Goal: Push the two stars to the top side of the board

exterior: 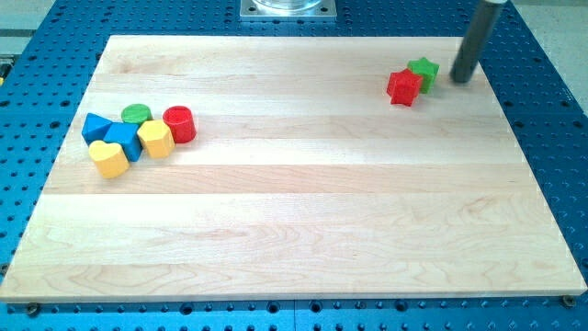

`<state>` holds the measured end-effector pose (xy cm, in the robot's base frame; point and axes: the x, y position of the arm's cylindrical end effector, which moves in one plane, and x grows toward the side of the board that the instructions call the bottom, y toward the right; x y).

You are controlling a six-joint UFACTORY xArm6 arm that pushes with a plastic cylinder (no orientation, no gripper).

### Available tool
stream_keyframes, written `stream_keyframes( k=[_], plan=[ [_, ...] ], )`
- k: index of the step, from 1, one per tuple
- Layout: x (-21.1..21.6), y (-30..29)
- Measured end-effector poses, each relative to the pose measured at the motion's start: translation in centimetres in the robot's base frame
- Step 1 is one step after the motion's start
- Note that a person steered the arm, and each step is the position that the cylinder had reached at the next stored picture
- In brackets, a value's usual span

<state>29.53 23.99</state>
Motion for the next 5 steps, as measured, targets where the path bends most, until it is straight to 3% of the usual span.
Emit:
stream_keyframes(
  k=[2,3,4,5],
  plan=[
    [-2.4,-10.6],
    [-3.4,-12.4],
    [-2.5,-3.1],
    [5.1,-2.6]
  ],
)
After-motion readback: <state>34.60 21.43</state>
